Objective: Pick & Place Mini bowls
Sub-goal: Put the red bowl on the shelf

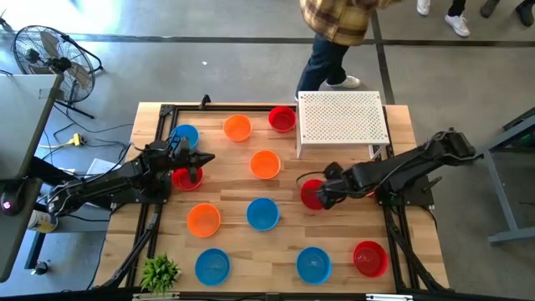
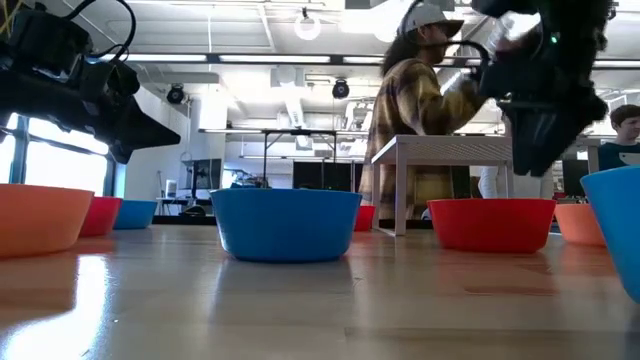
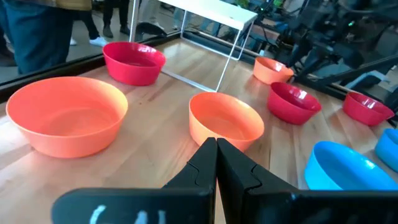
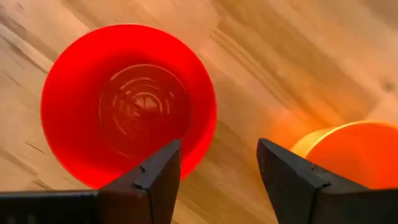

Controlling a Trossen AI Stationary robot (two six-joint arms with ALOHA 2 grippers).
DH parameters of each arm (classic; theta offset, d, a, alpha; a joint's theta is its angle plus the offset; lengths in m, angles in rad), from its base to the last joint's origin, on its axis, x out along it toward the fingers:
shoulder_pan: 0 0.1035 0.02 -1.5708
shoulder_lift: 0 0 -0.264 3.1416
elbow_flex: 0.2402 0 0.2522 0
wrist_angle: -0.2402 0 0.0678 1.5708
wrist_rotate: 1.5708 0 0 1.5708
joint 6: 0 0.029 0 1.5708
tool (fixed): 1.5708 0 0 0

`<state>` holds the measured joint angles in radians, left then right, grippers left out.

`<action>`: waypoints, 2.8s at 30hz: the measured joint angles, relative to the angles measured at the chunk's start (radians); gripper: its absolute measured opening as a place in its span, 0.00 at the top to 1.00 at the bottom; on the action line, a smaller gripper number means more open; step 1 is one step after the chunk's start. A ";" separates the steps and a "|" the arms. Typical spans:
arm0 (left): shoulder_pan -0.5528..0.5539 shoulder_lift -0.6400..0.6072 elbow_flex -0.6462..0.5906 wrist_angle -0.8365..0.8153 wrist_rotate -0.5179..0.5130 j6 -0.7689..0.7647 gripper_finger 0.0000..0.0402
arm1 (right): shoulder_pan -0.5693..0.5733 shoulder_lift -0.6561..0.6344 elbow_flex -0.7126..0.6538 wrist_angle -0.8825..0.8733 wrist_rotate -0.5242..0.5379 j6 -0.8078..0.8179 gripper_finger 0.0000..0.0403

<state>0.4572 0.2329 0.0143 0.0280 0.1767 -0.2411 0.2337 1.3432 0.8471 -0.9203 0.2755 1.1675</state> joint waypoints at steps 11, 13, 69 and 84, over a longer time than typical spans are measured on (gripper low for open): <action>0.000 0.001 0.000 0.000 0.002 0.000 1.00 | -0.177 -0.085 -0.267 0.391 -0.162 -0.068 0.63; 0.000 0.001 0.000 0.000 0.002 0.001 1.00 | -0.197 -0.074 -0.268 0.411 -0.181 -0.109 0.67; 0.000 0.000 0.025 0.116 -0.067 0.287 1.00 | -1.288 -0.008 0.656 -0.286 -0.247 -0.934 1.00; 0.001 0.000 0.025 0.127 -0.055 0.283 1.00 | -1.353 0.158 0.662 -0.252 -0.147 -0.947 1.00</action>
<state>0.4579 0.2333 0.0395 0.1553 0.1216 0.0414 -1.1196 1.5009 1.5091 -1.1727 0.1287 0.2204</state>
